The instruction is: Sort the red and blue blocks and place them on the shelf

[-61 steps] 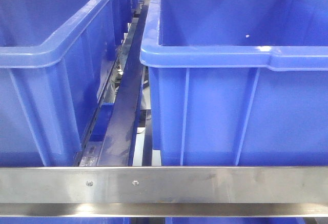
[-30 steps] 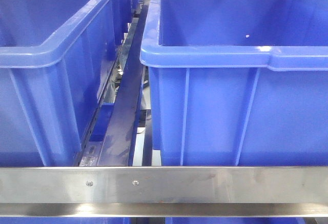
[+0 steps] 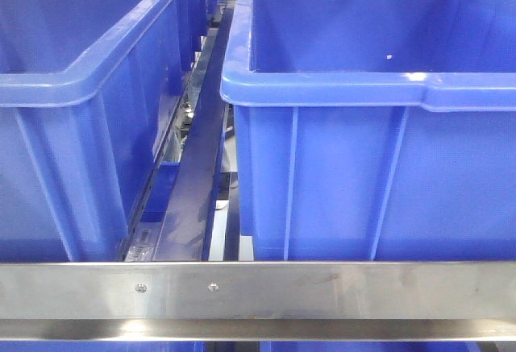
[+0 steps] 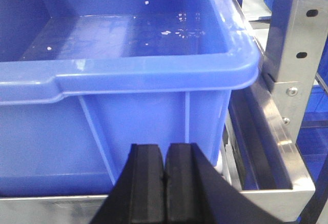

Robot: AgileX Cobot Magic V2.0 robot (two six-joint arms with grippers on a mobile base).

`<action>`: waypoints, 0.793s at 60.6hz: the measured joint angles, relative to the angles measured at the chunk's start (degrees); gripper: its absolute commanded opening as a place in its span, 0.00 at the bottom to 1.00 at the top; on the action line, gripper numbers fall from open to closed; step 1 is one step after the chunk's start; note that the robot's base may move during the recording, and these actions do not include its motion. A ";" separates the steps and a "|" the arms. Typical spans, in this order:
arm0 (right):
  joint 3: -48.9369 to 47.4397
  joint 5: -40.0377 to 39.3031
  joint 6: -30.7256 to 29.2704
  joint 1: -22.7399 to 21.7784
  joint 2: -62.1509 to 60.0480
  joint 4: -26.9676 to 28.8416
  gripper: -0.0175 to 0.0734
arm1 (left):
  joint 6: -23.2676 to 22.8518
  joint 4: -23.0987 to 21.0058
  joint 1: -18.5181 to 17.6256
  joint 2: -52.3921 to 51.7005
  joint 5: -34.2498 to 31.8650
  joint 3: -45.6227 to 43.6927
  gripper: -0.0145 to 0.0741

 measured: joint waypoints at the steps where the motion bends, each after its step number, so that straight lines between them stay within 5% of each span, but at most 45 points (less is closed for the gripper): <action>1: 0.00 0.00 0.00 0.00 0.00 0.00 0.25 | 0.00 0.00 0.00 -0.33 0.00 0.15 0.32; 17: 0.00 0.00 0.00 0.00 0.00 0.00 0.25 | 0.00 0.41 0.00 -10.48 -1.13 6.30 0.32; 48: 0.00 0.00 0.00 0.00 0.00 0.00 0.25 | 0.00 -5.33 7.15 -33.05 -8.45 26.42 0.32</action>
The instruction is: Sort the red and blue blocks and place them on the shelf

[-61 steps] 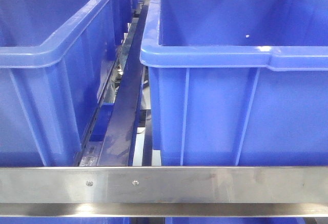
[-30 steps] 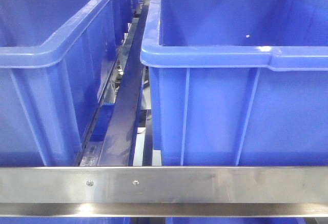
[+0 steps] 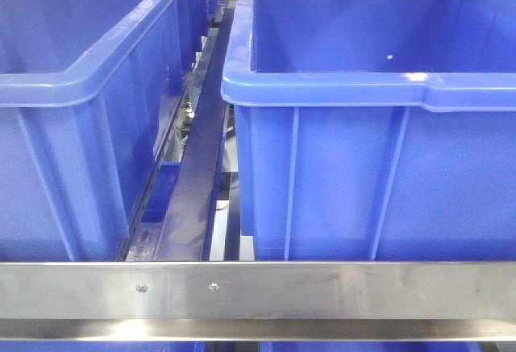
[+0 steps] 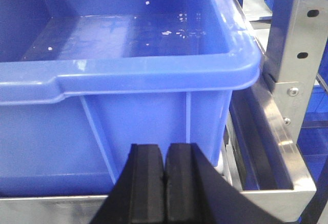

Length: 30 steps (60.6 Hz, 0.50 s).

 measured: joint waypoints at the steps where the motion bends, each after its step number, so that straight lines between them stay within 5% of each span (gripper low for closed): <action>1: 0.00 0.00 0.00 0.00 0.00 0.00 0.25 | 0.00 -0.09 0.12 0.03 0.14 0.00 0.32; 30: 0.10 -0.04 0.00 0.00 0.00 0.00 0.25 | 0.09 -0.22 0.34 0.03 -1.65 0.00 0.32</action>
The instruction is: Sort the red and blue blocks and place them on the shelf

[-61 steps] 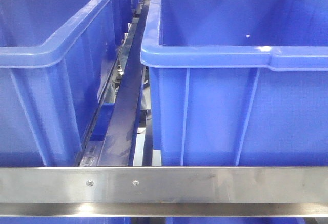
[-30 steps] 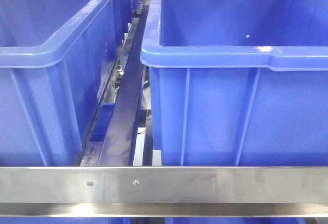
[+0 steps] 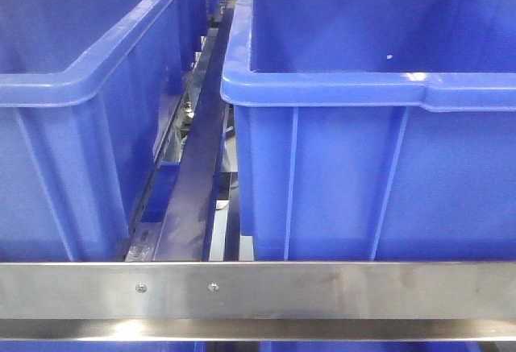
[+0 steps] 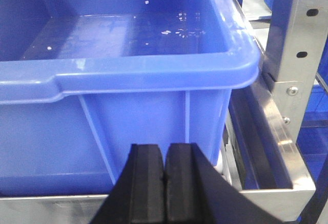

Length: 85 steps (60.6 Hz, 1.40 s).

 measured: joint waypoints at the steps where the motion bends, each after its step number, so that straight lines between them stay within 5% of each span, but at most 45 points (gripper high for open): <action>1: 0.00 0.00 0.00 0.00 0.00 0.00 0.25 | 0.00 0.00 0.00 0.00 0.00 0.00 0.32; 85: 0.00 0.00 0.00 0.00 0.00 0.00 0.25 | 0.00 3.61 0.00 0.00 -0.63 0.00 0.32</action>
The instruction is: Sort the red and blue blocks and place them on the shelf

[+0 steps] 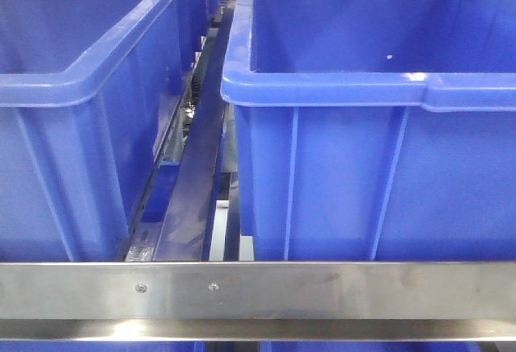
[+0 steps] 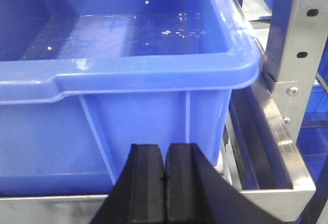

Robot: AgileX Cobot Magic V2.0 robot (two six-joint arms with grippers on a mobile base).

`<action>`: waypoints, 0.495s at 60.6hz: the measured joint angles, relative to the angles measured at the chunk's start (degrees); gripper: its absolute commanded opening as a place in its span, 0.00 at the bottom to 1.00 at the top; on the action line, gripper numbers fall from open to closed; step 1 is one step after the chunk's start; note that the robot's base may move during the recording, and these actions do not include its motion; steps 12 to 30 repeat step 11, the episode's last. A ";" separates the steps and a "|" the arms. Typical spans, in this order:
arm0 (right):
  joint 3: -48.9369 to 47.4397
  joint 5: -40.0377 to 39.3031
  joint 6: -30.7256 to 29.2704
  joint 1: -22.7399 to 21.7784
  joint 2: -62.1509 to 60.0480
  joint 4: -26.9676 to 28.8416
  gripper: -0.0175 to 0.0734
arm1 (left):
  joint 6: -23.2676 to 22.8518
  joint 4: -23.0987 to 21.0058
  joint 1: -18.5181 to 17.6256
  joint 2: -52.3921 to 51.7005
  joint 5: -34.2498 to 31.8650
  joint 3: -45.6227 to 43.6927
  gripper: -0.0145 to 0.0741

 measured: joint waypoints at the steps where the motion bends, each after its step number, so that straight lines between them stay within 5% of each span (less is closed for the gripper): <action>1: 0.00 0.00 0.00 0.00 0.00 0.00 0.25 | 0.00 0.00 0.00 0.00 0.00 0.00 0.32; 30: 0.00 0.00 0.00 0.00 0.00 0.00 0.25 | 0.00 0.00 0.00 0.00 0.00 0.00 0.32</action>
